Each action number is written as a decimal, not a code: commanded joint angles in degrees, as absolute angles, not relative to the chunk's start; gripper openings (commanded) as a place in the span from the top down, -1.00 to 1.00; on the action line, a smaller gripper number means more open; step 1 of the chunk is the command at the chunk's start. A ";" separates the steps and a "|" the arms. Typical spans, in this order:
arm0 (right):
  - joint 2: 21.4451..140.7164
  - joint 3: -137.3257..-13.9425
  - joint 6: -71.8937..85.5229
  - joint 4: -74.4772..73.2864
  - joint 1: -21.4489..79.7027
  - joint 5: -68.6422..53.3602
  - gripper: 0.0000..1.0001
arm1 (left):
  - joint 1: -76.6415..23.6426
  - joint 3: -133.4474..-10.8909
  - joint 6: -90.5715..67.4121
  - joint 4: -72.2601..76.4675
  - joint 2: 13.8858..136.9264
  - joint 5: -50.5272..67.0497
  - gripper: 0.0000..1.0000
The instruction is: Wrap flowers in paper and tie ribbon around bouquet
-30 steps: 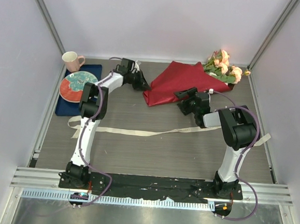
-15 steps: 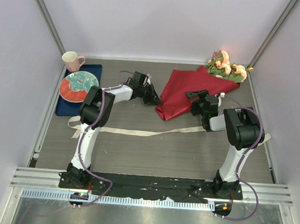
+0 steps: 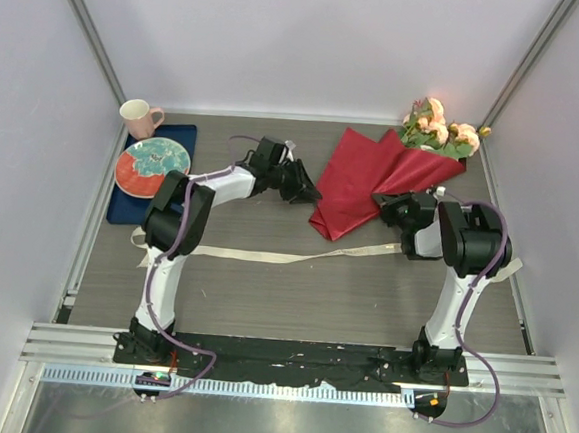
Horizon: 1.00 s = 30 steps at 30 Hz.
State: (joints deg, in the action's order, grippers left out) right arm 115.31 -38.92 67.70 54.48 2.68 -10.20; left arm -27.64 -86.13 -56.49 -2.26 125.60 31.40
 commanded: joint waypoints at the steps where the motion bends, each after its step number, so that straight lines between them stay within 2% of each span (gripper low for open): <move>1: 113.83 -39.90 63.55 54.68 1.93 -18.70 1.00 | -27.69 -83.59 -55.47 0.53 114.64 31.90 0.23; 4: 110.31 -38.68 61.18 50.72 1.85 -22.57 1.00 | -27.07 -78.69 -51.86 -3.42 107.88 31.73 0.05; 6: 107.77 -36.92 60.82 49.92 1.85 -25.13 1.00 | -26.11 -75.08 -50.54 -4.04 103.64 32.17 0.00; 17: 92.40 -24.44 60.30 47.12 2.90 -36.82 1.00 | -23.64 -48.18 -50.62 -4.22 74.82 31.20 -0.03; 21: 89.65 -22.50 59.59 45.35 5.35 -40.85 0.99 | -23.64 -42.37 -51.41 -3.69 69.45 29.27 -0.04; 26: 86.93 -22.50 64.24 44.83 5.71 -42.45 1.00 | -23.73 -36.22 -54.48 -1.59 68.82 27.69 -0.11; 29: 86.40 -23.90 65.47 42.45 5.71 -43.59 1.00 | -23.73 -31.83 -58.88 -0.26 70.05 24.53 -0.02; 30: 86.14 -23.99 66.00 42.28 5.71 -43.94 1.00 | -23.73 -29.82 -59.67 -0.26 70.83 23.83 0.12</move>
